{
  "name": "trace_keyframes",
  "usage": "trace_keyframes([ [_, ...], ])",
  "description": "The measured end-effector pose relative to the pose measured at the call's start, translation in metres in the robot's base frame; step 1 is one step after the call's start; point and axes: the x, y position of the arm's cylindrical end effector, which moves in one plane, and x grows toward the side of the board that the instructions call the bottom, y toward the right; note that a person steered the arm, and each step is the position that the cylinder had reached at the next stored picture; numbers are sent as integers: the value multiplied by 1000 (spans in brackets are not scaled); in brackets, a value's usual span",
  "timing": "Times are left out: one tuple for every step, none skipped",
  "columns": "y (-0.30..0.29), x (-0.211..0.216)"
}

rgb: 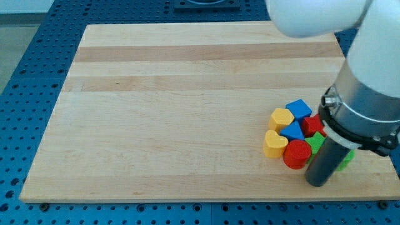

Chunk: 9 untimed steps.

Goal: Slide the red circle and the yellow heart up a bit

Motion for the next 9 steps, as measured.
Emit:
trace_keyframes([
  [5, 0],
  [5, 0],
  [3, -2],
  [-6, -8],
  [-17, -14],
  [-34, -20],
  [-53, -27],
  [-73, -36],
  [-87, -46],
])
